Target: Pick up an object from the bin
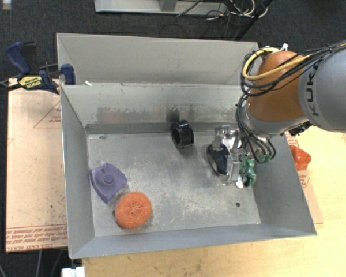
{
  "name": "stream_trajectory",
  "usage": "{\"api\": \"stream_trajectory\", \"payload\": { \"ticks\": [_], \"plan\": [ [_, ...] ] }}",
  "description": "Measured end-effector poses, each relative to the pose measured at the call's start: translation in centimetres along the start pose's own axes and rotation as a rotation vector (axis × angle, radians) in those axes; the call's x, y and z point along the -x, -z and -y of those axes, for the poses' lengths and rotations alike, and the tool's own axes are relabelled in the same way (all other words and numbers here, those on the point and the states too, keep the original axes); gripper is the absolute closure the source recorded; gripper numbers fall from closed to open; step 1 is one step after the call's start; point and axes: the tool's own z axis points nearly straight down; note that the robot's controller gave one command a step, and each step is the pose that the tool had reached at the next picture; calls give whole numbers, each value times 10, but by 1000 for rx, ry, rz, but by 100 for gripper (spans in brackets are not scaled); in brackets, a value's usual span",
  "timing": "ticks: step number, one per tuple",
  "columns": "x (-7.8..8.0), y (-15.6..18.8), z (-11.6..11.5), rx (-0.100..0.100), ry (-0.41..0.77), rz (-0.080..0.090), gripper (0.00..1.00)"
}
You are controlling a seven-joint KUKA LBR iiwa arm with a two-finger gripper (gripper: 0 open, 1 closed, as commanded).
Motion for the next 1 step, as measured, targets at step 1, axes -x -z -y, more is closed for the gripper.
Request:
{"api": "stream_trajectory", "payload": {
  "ticks": [1],
  "plan": [
    [2,5,0,-1,1,7,0]
  ]
}}
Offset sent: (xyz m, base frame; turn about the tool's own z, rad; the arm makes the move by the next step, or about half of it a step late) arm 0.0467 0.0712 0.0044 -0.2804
